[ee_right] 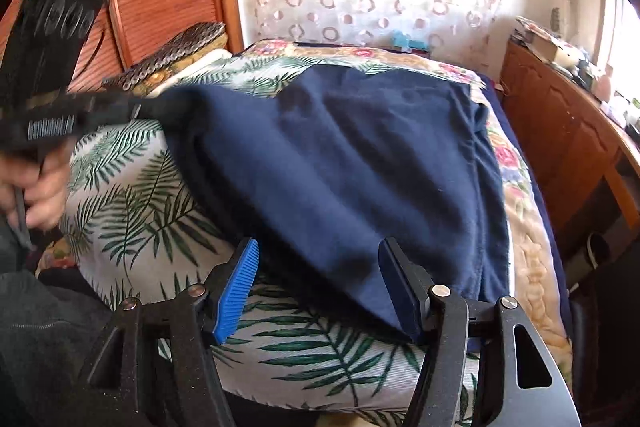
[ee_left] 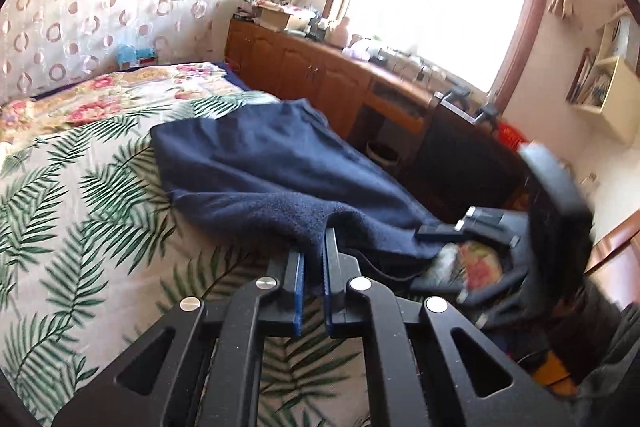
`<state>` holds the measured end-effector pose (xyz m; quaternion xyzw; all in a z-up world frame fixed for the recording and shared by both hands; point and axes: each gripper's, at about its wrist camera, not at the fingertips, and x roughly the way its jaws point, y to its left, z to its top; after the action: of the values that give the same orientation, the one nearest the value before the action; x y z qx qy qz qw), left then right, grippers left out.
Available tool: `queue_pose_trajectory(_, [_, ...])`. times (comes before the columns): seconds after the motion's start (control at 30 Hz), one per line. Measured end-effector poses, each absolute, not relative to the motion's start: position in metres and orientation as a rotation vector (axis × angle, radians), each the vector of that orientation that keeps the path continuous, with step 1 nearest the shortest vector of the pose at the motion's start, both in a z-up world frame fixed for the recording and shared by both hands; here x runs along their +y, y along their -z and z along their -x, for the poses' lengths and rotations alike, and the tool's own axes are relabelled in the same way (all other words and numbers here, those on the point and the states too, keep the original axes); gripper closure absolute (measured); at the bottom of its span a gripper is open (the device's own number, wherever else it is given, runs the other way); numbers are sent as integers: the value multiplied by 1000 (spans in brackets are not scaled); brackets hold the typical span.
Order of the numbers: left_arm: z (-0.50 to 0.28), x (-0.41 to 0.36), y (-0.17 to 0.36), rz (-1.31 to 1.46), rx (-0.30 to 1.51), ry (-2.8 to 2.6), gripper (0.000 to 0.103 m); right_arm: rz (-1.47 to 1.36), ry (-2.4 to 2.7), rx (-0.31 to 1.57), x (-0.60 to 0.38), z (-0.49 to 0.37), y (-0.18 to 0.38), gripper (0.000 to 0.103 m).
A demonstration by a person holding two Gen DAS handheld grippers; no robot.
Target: Fold small clothes
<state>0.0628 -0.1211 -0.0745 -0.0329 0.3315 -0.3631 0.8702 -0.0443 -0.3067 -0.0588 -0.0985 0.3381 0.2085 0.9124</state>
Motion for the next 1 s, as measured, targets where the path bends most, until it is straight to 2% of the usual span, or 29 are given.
queue_pose_trajectory(0.4, [-63, -121, 70, 72, 674, 712, 96, 230, -319, 743, -335, 23, 79, 39])
queue_pose_trajectory(0.43, [-63, -121, 70, 68, 671, 706, 96, 224, -329, 745, -336, 22, 80, 42])
queue_pose_trajectory(0.5, [-63, -122, 71, 62, 671, 700, 96, 236, -335, 752, -334, 19, 84, 55])
queue_pose_trajectory(0.53, [-64, -122, 71, 61, 673, 697, 96, 251, -334, 748, -332, 19, 85, 58])
queue_pose_trajectory(0.6, [-63, -121, 70, 61, 675, 695, 96, 267, -323, 739, -332, 20, 86, 77])
queue_pose_trajectory(0.63, [-63, -121, 70, 62, 677, 695, 96, 264, -322, 732, -330, 20, 86, 82])
queue_pose_trajectory(0.67, [-63, -121, 70, 59, 676, 693, 96, 250, -331, 725, -333, 23, 83, 92])
queue_pose_trajectory(1.0, [-67, -113, 66, 66, 661, 654, 96, 233, -310, 607, -337, 27, 50, 95])
